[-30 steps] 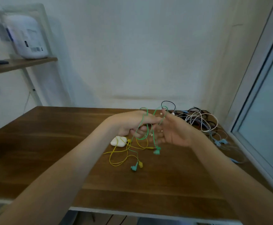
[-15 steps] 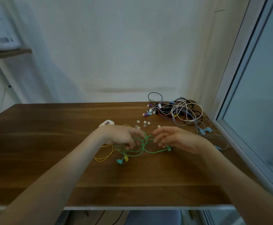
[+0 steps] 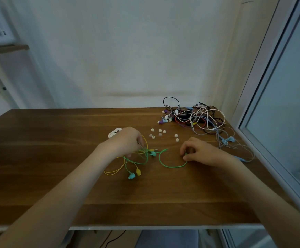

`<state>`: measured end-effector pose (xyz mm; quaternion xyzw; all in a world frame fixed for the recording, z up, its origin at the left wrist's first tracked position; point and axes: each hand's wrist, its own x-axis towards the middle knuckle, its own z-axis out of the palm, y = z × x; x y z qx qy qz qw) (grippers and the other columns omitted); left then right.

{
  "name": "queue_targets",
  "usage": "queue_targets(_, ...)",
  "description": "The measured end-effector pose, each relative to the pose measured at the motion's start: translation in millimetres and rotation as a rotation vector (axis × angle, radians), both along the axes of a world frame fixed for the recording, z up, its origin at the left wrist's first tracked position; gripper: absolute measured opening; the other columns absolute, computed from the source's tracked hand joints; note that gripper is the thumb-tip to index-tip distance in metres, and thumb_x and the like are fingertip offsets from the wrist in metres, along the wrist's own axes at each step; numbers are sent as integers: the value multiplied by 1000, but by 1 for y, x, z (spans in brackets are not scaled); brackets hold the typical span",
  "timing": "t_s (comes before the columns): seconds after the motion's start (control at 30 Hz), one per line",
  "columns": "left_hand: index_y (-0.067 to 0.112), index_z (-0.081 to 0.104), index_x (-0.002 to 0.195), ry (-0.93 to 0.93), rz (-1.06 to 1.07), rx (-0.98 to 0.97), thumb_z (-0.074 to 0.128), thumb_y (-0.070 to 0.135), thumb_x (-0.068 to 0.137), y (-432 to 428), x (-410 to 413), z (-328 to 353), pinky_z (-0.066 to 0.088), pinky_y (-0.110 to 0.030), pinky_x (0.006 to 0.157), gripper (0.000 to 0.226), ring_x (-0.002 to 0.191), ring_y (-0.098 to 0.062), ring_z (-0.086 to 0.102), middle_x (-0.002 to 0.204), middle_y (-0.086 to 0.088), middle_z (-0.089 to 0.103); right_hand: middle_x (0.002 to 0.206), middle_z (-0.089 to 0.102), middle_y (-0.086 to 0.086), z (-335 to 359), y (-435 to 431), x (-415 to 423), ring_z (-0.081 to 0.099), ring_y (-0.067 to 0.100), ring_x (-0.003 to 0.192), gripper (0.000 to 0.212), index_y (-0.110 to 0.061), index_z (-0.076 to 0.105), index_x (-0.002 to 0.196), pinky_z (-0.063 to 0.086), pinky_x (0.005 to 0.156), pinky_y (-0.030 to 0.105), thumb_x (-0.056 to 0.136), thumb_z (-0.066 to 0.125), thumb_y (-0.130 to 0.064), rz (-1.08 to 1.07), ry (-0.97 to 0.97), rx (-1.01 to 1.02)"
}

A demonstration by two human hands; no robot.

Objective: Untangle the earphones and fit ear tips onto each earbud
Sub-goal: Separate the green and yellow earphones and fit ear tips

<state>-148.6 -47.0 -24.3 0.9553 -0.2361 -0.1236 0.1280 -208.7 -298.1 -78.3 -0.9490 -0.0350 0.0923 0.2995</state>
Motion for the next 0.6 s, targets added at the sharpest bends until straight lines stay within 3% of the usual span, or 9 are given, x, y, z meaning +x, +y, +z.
queue_targets(0.1,25,63,101,26,-74,48,53,38,95,-3,-5,0,53,-23,60,18,50,-9,62,106,3,64,104,52,-6,1,4,2,52,5,89,14,-28,61,98,41,73,15,89,64,-18,-22,-21,6)
queue_targets(0.2,28,59,100,78,-127,0,50,37,95,-3,-5,-2,48,-21,57,14,64,-10,61,108,4,61,100,59,-7,1,10,3,56,6,89,17,-28,59,103,45,75,18,92,60,-16,-43,-36,77)
queue_targets(0.33,31,64,93,90,-235,-10,51,38,94,-2,-4,-1,48,-27,79,15,93,-11,59,103,9,63,100,61,-6,-4,24,7,57,10,92,23,-30,59,107,46,78,21,91,59,-13,-32,-58,128)
queue_targets(0.47,26,69,97,230,-265,9,55,58,88,-3,-8,-3,49,-34,83,36,92,-14,61,100,4,67,96,60,-5,-3,35,13,56,8,87,21,-30,62,104,44,73,18,92,58,-13,12,-76,171)
queue_targets(0.6,28,71,97,271,-311,-73,55,45,93,-3,-9,-5,46,-30,77,24,82,-7,59,91,10,66,101,62,-1,-1,43,16,58,12,93,17,-26,65,107,46,79,20,91,61,-20,70,-79,184)
